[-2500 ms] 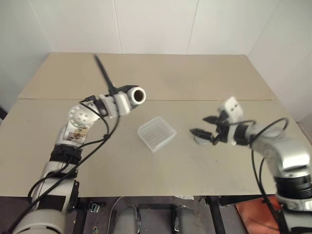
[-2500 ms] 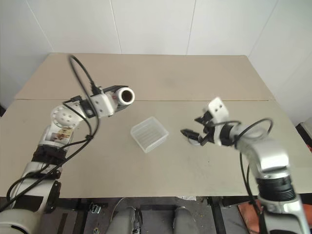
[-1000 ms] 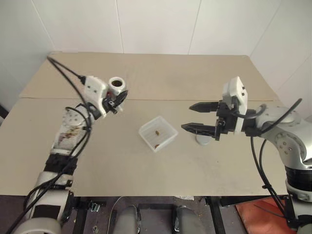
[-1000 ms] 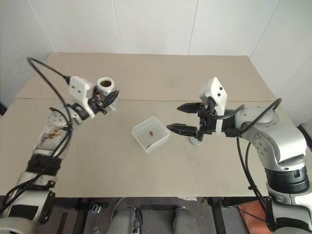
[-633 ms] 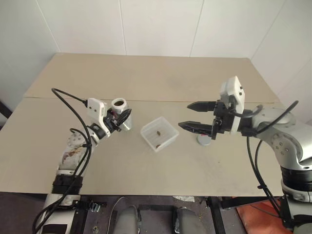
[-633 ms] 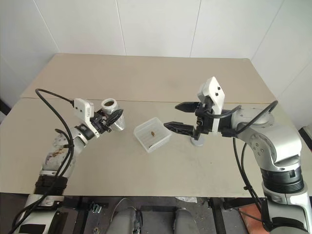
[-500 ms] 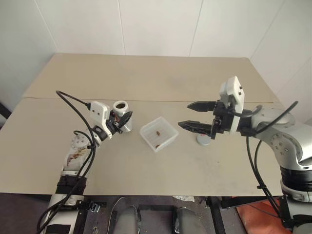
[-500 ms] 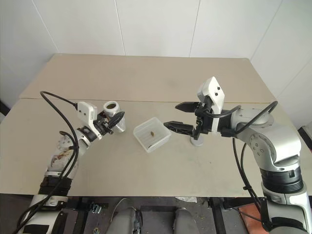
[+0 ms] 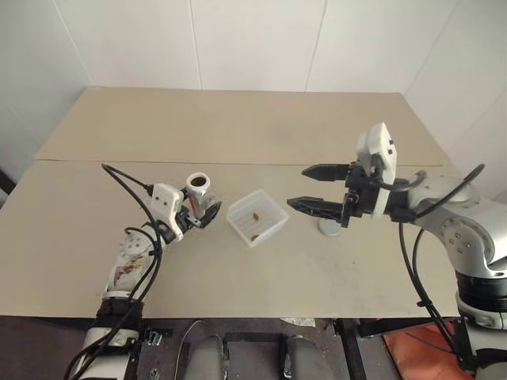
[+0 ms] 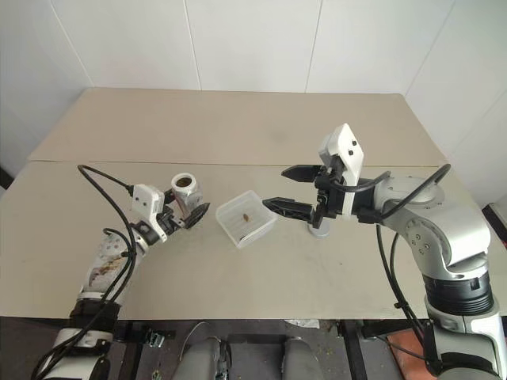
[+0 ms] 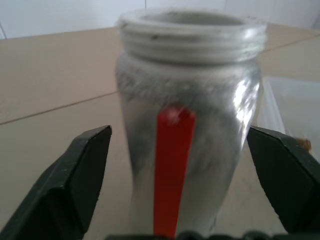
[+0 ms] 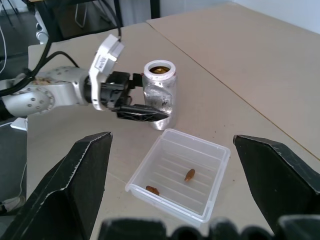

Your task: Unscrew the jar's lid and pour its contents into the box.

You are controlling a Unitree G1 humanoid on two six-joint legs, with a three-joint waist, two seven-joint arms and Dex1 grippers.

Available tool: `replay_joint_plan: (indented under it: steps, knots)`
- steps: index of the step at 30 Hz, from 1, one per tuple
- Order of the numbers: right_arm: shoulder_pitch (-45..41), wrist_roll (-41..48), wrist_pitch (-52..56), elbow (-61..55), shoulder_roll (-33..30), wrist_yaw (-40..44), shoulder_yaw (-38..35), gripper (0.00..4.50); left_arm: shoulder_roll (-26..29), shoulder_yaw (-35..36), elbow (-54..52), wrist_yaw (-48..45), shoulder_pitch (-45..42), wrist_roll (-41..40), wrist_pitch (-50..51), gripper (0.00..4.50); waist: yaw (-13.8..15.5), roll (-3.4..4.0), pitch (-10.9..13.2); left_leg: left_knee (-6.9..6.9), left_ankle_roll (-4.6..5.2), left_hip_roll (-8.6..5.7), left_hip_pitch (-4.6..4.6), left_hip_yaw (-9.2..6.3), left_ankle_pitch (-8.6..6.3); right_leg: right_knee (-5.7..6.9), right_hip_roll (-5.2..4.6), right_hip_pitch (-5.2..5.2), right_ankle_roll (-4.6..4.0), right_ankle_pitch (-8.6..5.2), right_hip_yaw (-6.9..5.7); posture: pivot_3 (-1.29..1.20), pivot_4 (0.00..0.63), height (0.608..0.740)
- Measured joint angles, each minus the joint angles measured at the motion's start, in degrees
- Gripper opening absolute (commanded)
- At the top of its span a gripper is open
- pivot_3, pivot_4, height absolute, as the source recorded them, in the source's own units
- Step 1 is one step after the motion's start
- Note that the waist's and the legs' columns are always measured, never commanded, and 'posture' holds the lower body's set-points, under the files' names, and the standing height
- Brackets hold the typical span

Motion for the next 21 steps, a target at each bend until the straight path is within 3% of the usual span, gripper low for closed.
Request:
replay_joint_plan:
  steps: [7,14,17,21]
  knots:
    - [3.0,-1.3,-0.8,1.5,-3.0,1.7,-0.5,4.50,17.4,11.9,-22.0,-11.0,15.9,-12.3,12.5,4.48,-0.5,0.01,0.0,-0.17,-0.01,0.08,0.05,-0.18,0.00,-0.01,-0.04,-0.14,-0.06,-0.04,0.14,0.00,0.150,0.740]
    - [7.5,-5.0,-8.4,4.0,-7.5,7.6,-2.1,4.50,30.6,26.3,-28.9,-25.6,20.9,-24.8,20.4,4.48,0.4,0.04,0.0,-0.17,-0.03,0.06,0.05,0.07,0.00,-0.11,-0.04,-0.11,-0.12,-0.13,0.03,0.00,0.150,0.740]
    - [10.0,-7.1,-12.3,5.5,-8.9,10.1,-2.4,4.50,32.1,28.8,-28.8,-29.8,20.2,-26.4,20.3,4.48,0.3,0.11,0.0,-0.20,-0.04,0.01,0.08,0.15,0.00,-0.11,-0.02,-0.11,-0.13,-0.15,0.07,0.00,0.150,0.740]
    - [10.9,-7.3,-13.1,5.5,-9.1,10.0,-3.1,4.50,30.2,26.5,-28.0,-29.6,19.2,-25.0,19.6,4.48,0.1,0.11,0.0,-0.23,-0.06,0.08,0.12,0.18,0.01,-0.09,0.09,-0.11,-0.16,-0.15,0.11,0.00,0.150,0.740]
